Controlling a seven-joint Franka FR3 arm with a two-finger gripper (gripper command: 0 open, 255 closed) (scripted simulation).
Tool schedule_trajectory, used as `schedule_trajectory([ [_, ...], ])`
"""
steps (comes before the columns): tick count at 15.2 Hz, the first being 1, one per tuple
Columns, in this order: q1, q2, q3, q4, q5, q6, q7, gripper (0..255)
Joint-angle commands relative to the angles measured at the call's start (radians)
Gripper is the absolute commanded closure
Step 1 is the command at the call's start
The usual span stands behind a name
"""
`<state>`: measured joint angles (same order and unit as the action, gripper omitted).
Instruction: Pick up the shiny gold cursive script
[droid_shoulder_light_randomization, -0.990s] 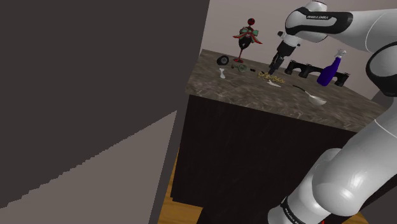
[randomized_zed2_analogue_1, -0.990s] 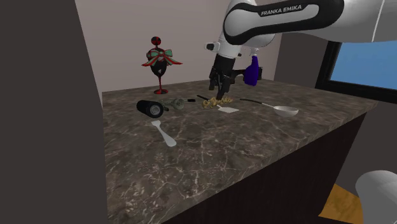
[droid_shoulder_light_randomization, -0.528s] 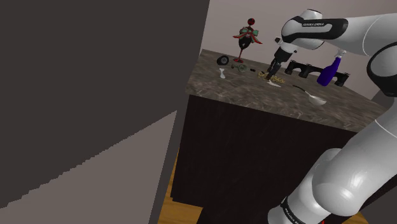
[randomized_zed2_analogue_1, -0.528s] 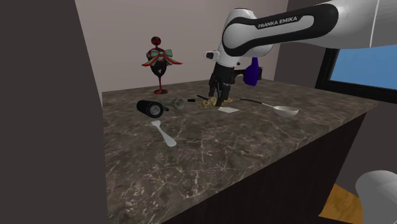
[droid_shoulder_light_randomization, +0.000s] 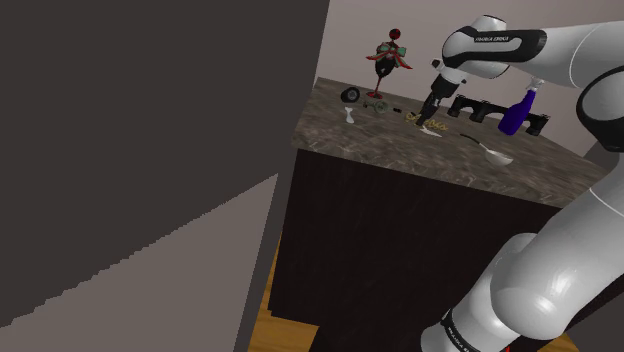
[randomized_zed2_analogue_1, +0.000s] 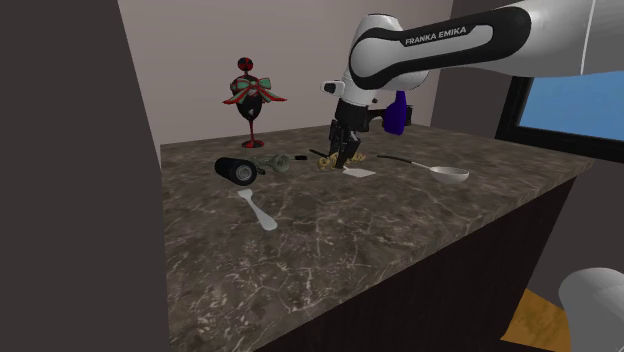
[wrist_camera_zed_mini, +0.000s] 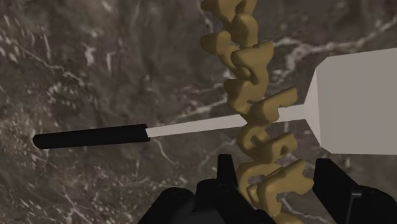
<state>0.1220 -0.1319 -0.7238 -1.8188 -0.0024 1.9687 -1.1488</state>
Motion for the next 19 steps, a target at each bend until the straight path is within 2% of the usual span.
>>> schedule_trajectory([
  [1,0.000,0.001,0.000,-0.001,0.000,0.000,0.000,255],
  [17,0.001,0.056,-0.014,0.251,0.040,-0.211,-0.015,255],
  [19,0.000,0.057,-0.015,0.254,0.040,-0.213,-0.015,255],
])
